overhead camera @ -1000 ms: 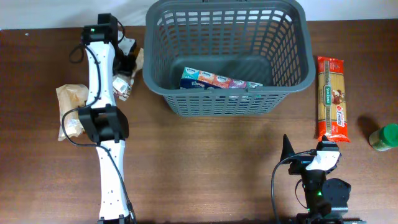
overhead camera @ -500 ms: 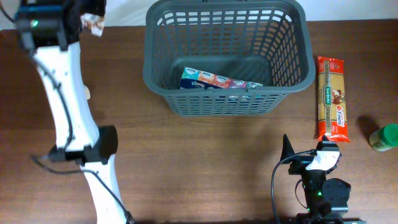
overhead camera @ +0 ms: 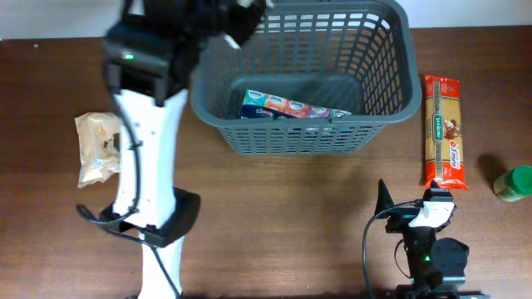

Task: Pack container
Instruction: 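Lift the pouch and carry it into the basket, then release the pouch in the basket and withdraw the left arm, then lower the left gripper and grasp the crumpled paper bag, then lift the paper bag and carry it over the basket, then open the left gripper to drop the bag and raise the arm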

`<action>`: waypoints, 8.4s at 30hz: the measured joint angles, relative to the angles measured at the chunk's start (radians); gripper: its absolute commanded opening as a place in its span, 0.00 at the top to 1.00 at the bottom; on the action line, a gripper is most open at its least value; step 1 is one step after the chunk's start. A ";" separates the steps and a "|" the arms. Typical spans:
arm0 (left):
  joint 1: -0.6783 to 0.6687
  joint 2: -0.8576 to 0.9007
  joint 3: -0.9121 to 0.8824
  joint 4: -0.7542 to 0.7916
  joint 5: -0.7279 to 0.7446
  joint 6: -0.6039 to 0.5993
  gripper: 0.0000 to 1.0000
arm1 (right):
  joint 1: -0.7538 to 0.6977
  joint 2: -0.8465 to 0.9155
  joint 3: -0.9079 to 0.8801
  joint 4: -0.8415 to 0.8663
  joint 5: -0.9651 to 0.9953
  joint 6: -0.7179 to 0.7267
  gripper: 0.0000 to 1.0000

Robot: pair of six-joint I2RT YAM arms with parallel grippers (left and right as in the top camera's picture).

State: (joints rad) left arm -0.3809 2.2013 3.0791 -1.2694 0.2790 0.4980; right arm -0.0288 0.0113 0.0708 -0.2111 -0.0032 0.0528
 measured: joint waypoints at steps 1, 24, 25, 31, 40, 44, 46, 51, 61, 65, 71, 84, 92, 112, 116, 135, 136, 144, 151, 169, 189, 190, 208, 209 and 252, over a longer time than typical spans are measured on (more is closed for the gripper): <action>-0.021 0.000 -0.014 0.002 0.003 0.024 0.98 | 0.000 0.000 0.000 0.000 0.000 -0.001 0.01; -0.145 0.002 -0.804 0.486 0.002 0.143 0.98 | 0.000 0.000 0.000 0.000 0.000 0.000 0.01; -0.145 0.002 -0.837 0.509 0.002 0.142 0.98 | 0.000 0.000 0.000 0.000 0.000 0.000 0.01; -0.145 0.002 -0.995 0.614 0.002 0.142 0.98 | 0.000 0.000 0.000 0.000 0.000 0.000 0.01; -0.145 0.002 -1.034 0.650 0.002 0.126 0.01 | 0.000 0.000 0.000 0.000 0.000 0.000 0.01; -0.145 0.002 -1.034 0.668 0.002 0.109 0.01 | 0.000 0.000 0.000 0.000 0.000 0.000 0.01; -0.145 0.002 -1.032 0.669 0.002 0.100 0.01 | 0.000 0.000 0.000 0.000 0.000 0.000 0.01; -0.145 0.002 -0.967 0.667 -0.022 0.074 0.01 | 0.000 0.000 0.000 0.000 0.000 0.000 0.01; -0.092 -0.014 -0.550 0.386 -0.460 -0.123 0.01 | 0.000 0.000 0.000 0.000 0.000 -0.001 0.01; -0.014 -0.021 -0.457 0.133 -0.733 -0.322 0.01 | 0.000 0.000 0.000 0.000 0.000 0.000 0.01; 0.214 -0.024 -0.433 -0.250 -0.822 -0.687 0.01 | 0.000 0.000 0.000 0.000 0.000 0.000 0.01; 0.550 -0.025 -0.438 -0.414 -0.730 -0.928 0.01 | 0.000 0.000 0.000 0.000 -0.003 0.000 0.01; 0.575 -0.029 -0.645 -0.358 -0.717 -0.902 0.01 | 0.000 0.000 0.000 0.000 -0.003 -0.001 0.01; 0.664 -0.030 -1.358 0.156 -0.557 -0.579 0.01 | 0.000 0.000 0.000 0.000 -0.003 0.000 0.01; 0.718 -0.030 -1.396 0.209 -0.519 -0.542 0.01 | 0.000 0.000 0.000 0.000 -0.003 0.000 0.01; 0.821 -0.030 -1.446 0.401 -0.277 -0.333 0.01 | 0.000 0.000 0.000 0.000 -0.003 0.000 0.01; 0.821 -0.030 -1.472 0.412 -0.275 -0.332 0.04 | 0.000 0.000 0.000 0.000 -0.003 0.000 0.01; 0.830 -0.042 -1.533 0.495 -0.296 -0.319 0.98 | 0.000 0.000 0.000 0.000 -0.003 0.000 0.01; 0.834 -0.050 -1.521 0.472 -0.261 -0.315 0.98 | 0.000 0.000 0.000 0.000 -0.003 0.000 0.01; 0.775 -0.003 -0.729 0.183 0.281 -0.316 0.98 | 0.000 0.000 0.000 0.000 -0.003 0.000 0.01; -0.014 -0.082 -0.354 0.263 0.313 -0.162 0.98 | 0.000 0.000 0.000 0.000 -0.003 0.000 0.01; -0.048 -0.082 -0.354 0.263 0.282 -0.145 0.98 | 0.000 0.000 0.000 0.000 -0.003 0.000 0.01; -0.187 0.195 -0.355 0.098 -0.084 -0.070 0.98 | 0.000 0.000 0.000 0.000 -0.003 0.000 0.01; -0.182 0.206 -0.356 0.091 -0.103 -0.068 0.98 | 0.000 0.000 0.000 0.000 -0.003 0.000 0.01; 0.105 0.103 -0.062 -0.044 -0.277 -0.369 0.01 | 0.000 0.000 0.000 0.000 -0.003 0.000 0.01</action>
State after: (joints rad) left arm -0.2760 2.3043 3.0173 -1.3136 0.0025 0.1291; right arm -0.0288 0.0109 0.0708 -0.2111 -0.0059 0.0525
